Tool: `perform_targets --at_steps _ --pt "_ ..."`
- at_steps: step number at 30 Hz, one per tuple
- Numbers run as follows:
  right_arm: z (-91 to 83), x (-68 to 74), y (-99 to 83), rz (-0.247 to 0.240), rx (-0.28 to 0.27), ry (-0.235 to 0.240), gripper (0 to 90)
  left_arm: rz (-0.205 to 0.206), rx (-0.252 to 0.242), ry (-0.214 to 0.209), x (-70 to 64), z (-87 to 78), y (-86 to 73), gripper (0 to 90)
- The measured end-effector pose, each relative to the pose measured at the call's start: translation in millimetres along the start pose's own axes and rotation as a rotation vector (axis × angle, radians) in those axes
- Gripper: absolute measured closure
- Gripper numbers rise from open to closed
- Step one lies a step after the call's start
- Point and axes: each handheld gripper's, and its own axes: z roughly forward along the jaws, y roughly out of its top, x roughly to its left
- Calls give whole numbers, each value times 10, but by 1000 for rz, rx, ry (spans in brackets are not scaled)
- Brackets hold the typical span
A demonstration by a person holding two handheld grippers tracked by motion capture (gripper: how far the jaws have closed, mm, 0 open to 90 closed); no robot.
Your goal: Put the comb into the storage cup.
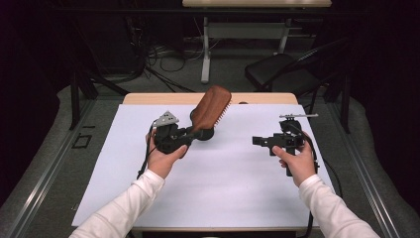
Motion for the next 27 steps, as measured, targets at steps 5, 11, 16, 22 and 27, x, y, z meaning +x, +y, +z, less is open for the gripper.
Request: perform_targets --at_steps 5,11,16,22,27 --pt "-20 28 113 33 -1 14 3 -9 -5 10 -2 7 64 717" --pt "-44 64 220 57 -25 50 28 -27 -8 25 7 13 152 717" --pt "-59 109 335 68 -37 72 38 -31 2 38 11 39 201 717" --pt "-16 157 445 76 -10 70 38 -22 14 45 -10 74 206 716" --pt "52 230 505 90 23 73 37 -13 7 41 -32 78 235 716"
